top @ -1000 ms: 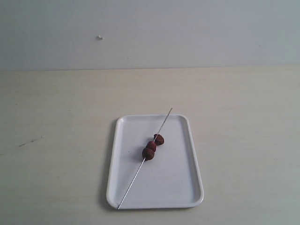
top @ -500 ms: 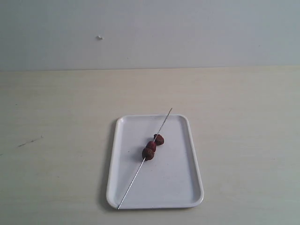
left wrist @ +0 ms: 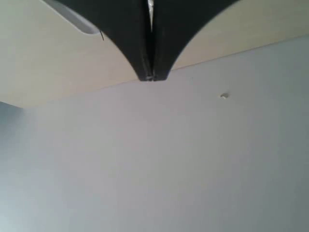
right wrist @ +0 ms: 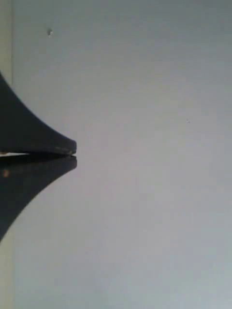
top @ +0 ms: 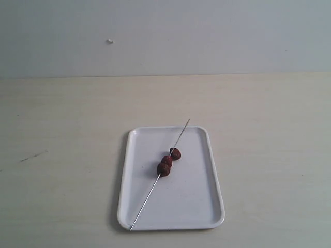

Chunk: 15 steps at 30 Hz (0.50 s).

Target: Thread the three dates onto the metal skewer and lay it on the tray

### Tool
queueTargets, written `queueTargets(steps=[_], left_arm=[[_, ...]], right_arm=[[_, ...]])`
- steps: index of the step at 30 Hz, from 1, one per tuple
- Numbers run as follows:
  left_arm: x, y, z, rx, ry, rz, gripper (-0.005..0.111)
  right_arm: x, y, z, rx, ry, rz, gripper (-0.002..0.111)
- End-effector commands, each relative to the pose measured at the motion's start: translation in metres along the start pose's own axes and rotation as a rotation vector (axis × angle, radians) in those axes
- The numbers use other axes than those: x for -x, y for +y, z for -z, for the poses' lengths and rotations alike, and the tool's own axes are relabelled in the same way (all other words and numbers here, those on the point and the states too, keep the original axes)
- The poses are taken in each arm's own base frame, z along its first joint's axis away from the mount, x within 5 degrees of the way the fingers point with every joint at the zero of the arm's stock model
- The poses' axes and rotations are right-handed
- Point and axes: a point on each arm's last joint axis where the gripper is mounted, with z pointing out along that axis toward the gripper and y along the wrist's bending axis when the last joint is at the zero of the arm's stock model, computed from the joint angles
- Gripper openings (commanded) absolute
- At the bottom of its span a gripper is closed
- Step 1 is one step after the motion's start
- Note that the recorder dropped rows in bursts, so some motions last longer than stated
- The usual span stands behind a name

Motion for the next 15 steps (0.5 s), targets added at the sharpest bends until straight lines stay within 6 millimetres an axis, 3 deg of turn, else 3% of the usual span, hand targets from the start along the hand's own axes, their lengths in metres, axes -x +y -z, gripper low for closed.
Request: queueTargets(steps=[1,7,15], left_arm=[[-0.001,0.0,0.001,0.005,-0.001,0.014,0.0],[-0.001,0.0,0.001,0.005,-0.001,0.014,0.0],[-0.001,0.0,0.001,0.005,-0.001,0.014,0.0]], right_arm=[[-0.006,0.001,0.001,0.012,0.052,0.077,0.0],[-0.025,-0.003,0.003,-0.03,0.239,0.018,0.0],[-0.077,-0.01,0.007,-0.065,0.387,0.032,0.0]])
